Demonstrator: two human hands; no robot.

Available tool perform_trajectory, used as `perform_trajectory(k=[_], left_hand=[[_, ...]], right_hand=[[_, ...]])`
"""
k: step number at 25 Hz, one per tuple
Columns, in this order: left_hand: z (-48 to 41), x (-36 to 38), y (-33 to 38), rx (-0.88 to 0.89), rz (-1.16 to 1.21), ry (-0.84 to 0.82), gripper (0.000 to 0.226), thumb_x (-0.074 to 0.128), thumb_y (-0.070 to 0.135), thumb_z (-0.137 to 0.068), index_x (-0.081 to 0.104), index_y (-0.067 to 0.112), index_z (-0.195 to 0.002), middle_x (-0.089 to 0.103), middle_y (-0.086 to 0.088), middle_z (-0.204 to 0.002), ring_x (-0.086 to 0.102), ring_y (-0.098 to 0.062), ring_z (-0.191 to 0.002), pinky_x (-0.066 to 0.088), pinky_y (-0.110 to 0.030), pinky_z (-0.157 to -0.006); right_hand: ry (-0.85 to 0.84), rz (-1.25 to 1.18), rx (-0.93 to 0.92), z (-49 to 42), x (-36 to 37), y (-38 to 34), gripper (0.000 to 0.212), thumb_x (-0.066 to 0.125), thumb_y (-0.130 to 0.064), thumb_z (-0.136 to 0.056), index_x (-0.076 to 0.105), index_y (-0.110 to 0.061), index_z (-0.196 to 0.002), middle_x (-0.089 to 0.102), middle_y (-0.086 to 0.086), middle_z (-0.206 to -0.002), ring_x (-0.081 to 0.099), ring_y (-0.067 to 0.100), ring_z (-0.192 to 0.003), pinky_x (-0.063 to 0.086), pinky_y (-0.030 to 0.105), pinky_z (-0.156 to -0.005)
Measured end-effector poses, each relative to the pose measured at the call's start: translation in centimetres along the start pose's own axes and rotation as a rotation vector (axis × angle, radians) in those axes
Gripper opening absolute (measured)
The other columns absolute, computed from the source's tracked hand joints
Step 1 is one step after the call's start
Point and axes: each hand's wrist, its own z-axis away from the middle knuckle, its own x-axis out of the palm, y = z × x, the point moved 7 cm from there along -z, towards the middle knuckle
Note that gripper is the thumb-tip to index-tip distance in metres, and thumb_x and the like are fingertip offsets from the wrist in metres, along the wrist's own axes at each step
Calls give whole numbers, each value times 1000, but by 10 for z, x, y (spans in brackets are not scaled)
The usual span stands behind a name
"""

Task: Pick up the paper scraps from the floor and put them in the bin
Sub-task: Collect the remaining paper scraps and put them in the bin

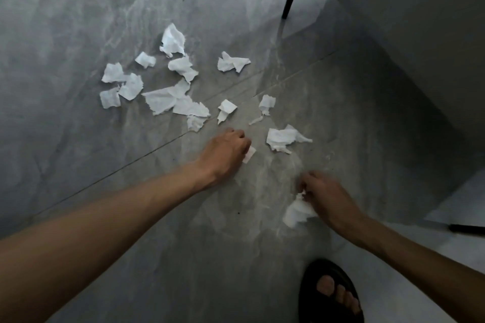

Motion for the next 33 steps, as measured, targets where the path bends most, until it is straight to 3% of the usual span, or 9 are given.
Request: perform_trajectory(k=[3, 5, 7, 11, 13, 17, 22, 28, 33], left_hand=[[11, -1, -8, -39, 134, 3, 7, 56, 2, -79, 60, 5, -84, 63, -18, -91, 59, -35, -83, 48, -45, -70], [18, -11, -13, -78, 217, 30, 9, 58, 1, -75, 63, 5, -81, 67, -17, -87, 61, -33, -80, 49, -41, -69], [23, -27, -15, -110, 250, 78, 10, 60, 1, -73, 66, 7, -78, 70, -13, -81, 63, -28, -76, 46, -31, -65], [35, -71, -14, -78, 261, 153, 11, 63, 0, -68, 67, 10, -72, 69, -8, -69, 55, -17, -63, 32, -22, -58], [48, -95, -18, -59, 251, 178, 10, 64, 1, -68, 67, 10, -72, 62, -3, -65, 49, -12, -61, 30, -20, -56], [91, -144, -32, -69, 228, 238, 9, 66, 1, -69, 67, 10, -71, 46, 16, -55, 44, -1, -52, 32, -7, -53], [178, -225, -69, -255, 310, 470, 11, 69, 8, -69, 67, 18, -71, 49, 10, -52, 48, 3, -51, 34, -10, -52], [327, -313, -120, -450, 263, 727, 10, 73, 17, -70, 66, 23, -67, 51, 6, -47, 44, -2, -47, 34, -11, -47], [485, -301, -180, -776, 192, 783, 11, 74, 17, -68, 65, 23, -67, 53, 5, -48, 44, -3, -44, 36, -12, -48]], right_hand=[[102, -217, -3, -31, -23, -7, 21, 67, -3, -74, 62, -16, -89, 56, -5, -83, 57, 18, -76, 28, 13, -62], [184, -305, 58, -65, -40, -7, 34, 68, -8, -76, 59, -18, -107, 55, -6, -89, 53, 12, -76, 30, 9, -58], [119, -299, 97, -92, -37, -10, 42, 66, -12, -78, 54, -19, -118, 59, 0, -98, 57, 16, -83, 36, 18, -65], [95, -88, 45, -103, -24, -23, 15, 63, -12, -80, 61, -11, -94, 66, 16, -100, 61, 31, -92, 42, 33, -73], [80, -134, 50, -99, -23, -37, 9, 65, -11, -79, 65, -12, -88, 66, 12, -93, 60, 28, -89, 39, 30, -70], [77, -321, 32, -91, -41, -92, 9, 69, -13, -79, 64, -20, -80, 57, -3, -68, 51, 14, -65, 30, 24, -52], [65, -601, -93, -77, -78, -205, 12, 68, -16, -83, 62, -23, -76, 57, -9, -61, 50, -2, -47, 38, 11, -47], [-191, -650, -313, -70, -98, -388, 10, 55, -12, -88, 64, -16, -85, 66, 5, -72, 57, 11, -58, 47, 24, -54], [-375, -726, -481, -42, -93, -552, 16, 61, -12, -86, 65, -3, -98, 65, 8, -73, 60, 12, -57, 54, 26, -57]])
